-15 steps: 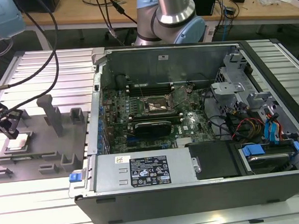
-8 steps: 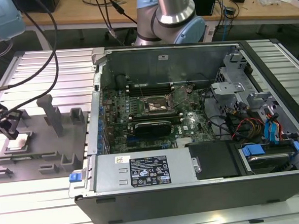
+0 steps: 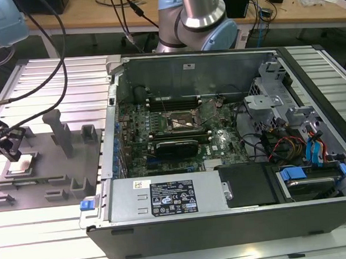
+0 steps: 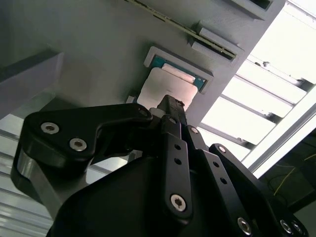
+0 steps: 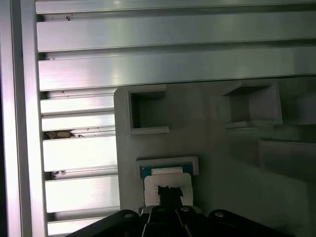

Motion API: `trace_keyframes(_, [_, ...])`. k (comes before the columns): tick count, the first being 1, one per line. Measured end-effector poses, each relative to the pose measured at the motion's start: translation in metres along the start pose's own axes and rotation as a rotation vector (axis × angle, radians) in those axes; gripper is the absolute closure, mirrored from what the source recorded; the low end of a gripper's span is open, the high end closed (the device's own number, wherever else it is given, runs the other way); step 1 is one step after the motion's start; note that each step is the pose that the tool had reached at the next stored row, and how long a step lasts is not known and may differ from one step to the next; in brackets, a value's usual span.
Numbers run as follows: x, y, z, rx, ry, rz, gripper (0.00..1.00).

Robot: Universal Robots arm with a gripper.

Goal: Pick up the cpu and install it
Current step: 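Pick up the cpu and move it towards the insertion slot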

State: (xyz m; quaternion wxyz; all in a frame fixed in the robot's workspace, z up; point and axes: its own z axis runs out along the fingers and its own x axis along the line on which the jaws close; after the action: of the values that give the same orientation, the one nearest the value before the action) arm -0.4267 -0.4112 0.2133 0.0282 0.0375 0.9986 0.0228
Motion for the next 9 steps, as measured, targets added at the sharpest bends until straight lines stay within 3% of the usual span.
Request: trace_keyframes(9, [-0.0001,-0.0044,0.0046,0.0011,0.0011,0.001,0.89])
